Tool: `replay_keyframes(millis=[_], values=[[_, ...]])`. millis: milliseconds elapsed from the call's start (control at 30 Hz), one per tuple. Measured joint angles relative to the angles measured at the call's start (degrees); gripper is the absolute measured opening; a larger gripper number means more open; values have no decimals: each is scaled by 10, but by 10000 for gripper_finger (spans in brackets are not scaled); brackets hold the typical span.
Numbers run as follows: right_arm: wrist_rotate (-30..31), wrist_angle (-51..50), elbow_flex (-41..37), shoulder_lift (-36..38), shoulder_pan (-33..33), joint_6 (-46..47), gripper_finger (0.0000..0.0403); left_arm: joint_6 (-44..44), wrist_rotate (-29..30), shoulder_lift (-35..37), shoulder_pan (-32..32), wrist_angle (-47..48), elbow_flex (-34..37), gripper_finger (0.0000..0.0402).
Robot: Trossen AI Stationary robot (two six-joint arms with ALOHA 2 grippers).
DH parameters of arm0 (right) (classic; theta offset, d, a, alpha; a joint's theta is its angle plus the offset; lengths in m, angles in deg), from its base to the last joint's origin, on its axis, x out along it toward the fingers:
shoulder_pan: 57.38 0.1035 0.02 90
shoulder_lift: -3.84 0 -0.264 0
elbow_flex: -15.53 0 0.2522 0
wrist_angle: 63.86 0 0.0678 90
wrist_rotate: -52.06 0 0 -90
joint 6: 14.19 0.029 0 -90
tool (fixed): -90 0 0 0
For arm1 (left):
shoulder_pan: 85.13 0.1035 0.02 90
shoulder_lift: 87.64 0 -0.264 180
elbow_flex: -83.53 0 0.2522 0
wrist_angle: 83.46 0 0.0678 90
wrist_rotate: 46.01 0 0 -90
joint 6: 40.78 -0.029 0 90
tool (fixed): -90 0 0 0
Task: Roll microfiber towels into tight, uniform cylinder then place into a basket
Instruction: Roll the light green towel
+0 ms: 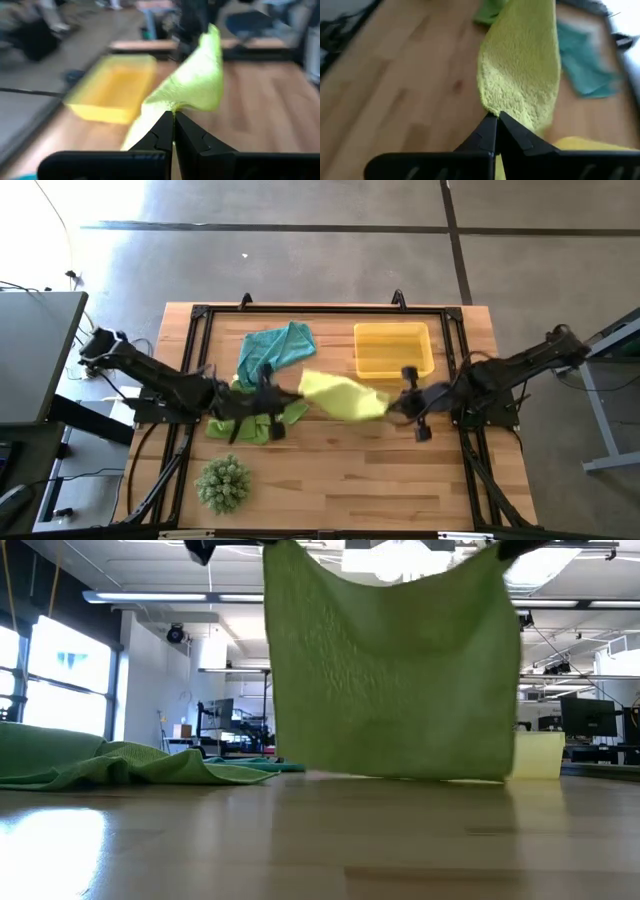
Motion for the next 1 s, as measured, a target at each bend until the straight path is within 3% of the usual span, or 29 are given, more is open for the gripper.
replay_keyframes(millis=[133,433,700,800,1000], values=[[-42,3,0,-59,36,81,0,41,-37,-46,-38,-15,1,0],[-89,46,0,-146,111,136,0,145,-137,-83,-64,-6,1,0],[-56,98,0,-174,125,143,0,226,-109,-83,-46,78,1,0],[-66,174,-37,-183,125,148,0,261,-107,-95,-39,101,1,0],[-94,458,-197,-175,120,189,0,276,-123,-125,-35,106,1,0]])
